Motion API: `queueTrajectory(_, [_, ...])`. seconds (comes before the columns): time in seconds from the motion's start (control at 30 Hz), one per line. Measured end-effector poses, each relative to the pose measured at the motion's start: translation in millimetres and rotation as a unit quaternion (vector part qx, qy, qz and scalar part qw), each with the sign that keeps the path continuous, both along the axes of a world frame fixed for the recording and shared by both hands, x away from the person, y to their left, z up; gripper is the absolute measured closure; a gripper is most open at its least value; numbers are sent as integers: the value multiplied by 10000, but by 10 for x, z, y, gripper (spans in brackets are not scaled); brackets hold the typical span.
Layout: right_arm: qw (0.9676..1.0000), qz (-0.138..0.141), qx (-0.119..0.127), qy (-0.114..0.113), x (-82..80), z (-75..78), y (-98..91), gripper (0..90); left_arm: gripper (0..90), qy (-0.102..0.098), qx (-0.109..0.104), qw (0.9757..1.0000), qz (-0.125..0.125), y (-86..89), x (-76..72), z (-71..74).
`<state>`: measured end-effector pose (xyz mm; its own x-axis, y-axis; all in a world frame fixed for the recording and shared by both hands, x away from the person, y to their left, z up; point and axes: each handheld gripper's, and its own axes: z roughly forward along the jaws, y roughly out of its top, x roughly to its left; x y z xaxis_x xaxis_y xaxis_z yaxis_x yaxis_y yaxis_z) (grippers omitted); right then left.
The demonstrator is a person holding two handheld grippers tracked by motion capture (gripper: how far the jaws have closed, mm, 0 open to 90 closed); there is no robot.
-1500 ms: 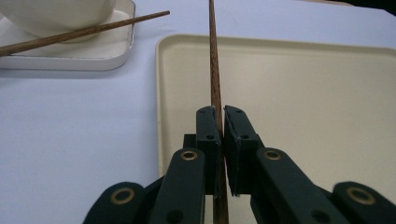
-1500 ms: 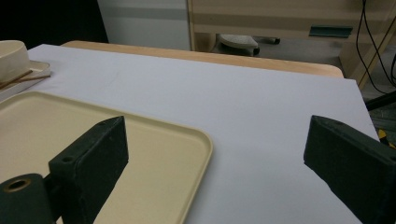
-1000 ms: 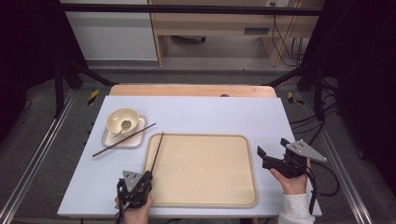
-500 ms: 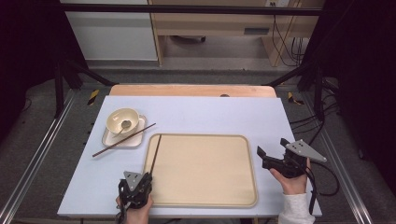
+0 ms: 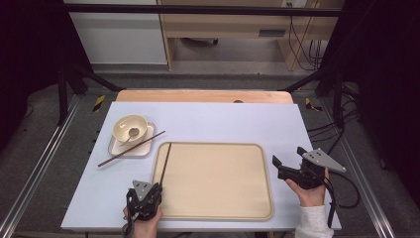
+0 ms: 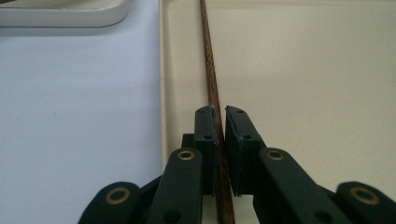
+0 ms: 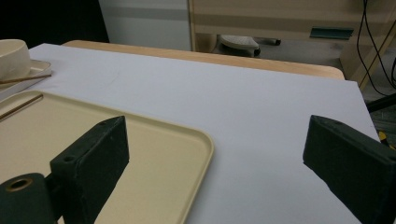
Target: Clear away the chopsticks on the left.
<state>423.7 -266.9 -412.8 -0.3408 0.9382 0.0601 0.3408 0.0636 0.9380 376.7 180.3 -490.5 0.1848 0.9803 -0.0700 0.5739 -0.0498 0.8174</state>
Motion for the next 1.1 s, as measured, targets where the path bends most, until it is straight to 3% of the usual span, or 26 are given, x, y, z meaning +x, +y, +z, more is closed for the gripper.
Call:
queueTrajectory(0.2, [10000, -2, -4, 13, -1, 1, -2, 73, 799, -26, -19, 9999, -96, 2, -14, 55])
queueTrajectory(0.4, [10000, 11, -1, -34, -6, 8, -15, 73, 753, -255, -65, 9993, -269, 33, -36, 175])
queueTrajectory(0.43, [10000, -1, 22, -26, -7, 11, -16, 73, 739, -372, -124, 9983, -435, 54, -25, 231])
queueTrajectory(0.53, [10000, -1, 15, -46, -7, 12, -21, 73, 701, -477, -90, 9974, -535, 82, -9, 297])
queueTrajectory(0.6, [10000, 0, -7, -55, -10, 17, -24, 73, 663, -582, -56, 9961, -667, 123, 19, 374])
queueTrajectory(0.67, [10000, -10, 33, -55, -13, 22, -21, 73, 621, -699, 66, 9930, -949, 180, 86, 499])
queueTrajectory(0.7, [10000, -10, 33, -55, -13, 22, -21, 73, 600, -699, 66, 9930, -949, 180, 86, 499])
queueTrajectory(0.73, [10000, -10, 19, -53, -16, 24, -23, 73, 575, -746, 89, 9907, -1133, 222, 135, 596])
queueTrajectory(0.87, [10000, -7, 6, -62, -12, 21, -19, 73, 509, -857, -108, 9857, -1444, 305, 236, 785])
queueTrajectory(1.0, [10000, -6, 5, -63, -12, 19, -14, 73, 433, -837, -91, 9833, -1613, 315, 303, 905])
queueTrajectory(1.03, [10000, -13, 12, -59, -12, 19, -13, 73, 424, -807, 15, 9809, -1767, 319, 344, 971])
queueTrajectory(1.1, [10000, -3, 9, -62, -14, 21, -15, 73, 406, -845, 151, 9792, -1839, 337, 374, 1023])
